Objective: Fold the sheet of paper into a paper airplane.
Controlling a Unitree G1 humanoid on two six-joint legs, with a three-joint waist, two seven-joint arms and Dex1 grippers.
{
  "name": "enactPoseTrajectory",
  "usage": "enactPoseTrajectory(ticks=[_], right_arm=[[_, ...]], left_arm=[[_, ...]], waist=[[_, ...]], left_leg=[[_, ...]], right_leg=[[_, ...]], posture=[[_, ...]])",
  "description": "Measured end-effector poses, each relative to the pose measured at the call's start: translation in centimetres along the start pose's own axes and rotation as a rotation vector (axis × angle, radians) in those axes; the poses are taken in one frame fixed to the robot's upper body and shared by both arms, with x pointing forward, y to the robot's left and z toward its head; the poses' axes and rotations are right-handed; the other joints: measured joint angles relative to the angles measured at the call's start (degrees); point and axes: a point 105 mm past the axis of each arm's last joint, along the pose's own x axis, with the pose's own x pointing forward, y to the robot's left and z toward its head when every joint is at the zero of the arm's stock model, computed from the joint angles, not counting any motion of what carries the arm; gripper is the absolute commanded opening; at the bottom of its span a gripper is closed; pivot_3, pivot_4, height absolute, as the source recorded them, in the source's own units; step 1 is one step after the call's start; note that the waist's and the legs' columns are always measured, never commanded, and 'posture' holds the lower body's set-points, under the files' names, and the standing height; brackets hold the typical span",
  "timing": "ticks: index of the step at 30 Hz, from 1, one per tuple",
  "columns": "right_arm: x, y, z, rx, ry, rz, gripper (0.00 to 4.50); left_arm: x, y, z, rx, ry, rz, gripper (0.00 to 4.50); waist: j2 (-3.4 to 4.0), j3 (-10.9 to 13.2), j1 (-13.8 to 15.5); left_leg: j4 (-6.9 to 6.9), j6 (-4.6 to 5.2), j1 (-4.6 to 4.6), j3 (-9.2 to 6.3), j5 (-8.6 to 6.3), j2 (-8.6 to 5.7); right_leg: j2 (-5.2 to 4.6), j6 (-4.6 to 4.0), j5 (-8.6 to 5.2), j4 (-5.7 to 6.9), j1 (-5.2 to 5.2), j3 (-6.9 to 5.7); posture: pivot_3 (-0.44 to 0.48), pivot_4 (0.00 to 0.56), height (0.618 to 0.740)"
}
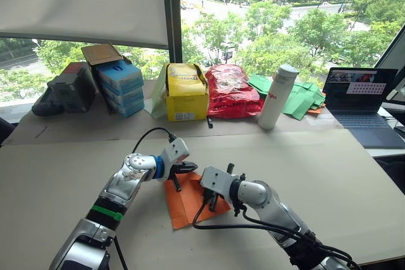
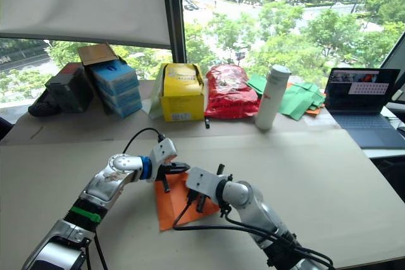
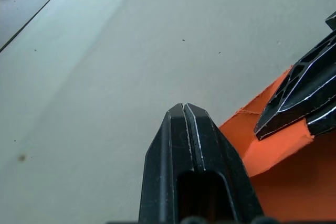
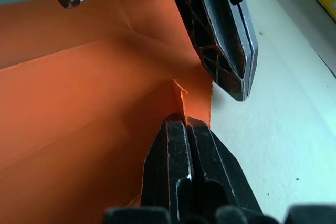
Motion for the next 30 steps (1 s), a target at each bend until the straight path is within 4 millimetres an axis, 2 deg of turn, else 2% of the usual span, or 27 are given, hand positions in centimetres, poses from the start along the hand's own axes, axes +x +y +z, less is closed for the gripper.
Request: enactPoseTrajectory(ticks=[8, 30], right_arm=[[-0.2, 0.1, 0.0, 0.016, 0.021, 0.009, 0.03], [-0.2, 0.2, 0.0, 0.025, 0.027, 0.017, 0.03]], left_arm=[[0.5, 0.1, -0.2, 0.115, 0.031, -0.003, 0.00], [-1.1, -0.1, -1.0, 0.056, 0.028, 0.030, 0.00]], waist=[[-0.02, 0.0, 0.2], [-0.02, 0.0, -0.1]], left_leg=[[0.02, 0.34, 0.18, -0.01, -0.20, 0.00], [0.01, 0.13, 0.20, -0.01, -0.07, 0.02]], right_leg=[[-0.05, 0.00, 0.00, 0.04, 0.15, 0.01], [-0.04, 0.00, 0.00, 0.06, 0.12, 0.06]], posture=[[0.000, 0.150, 0.740], [0.000, 0.150, 0.740]])
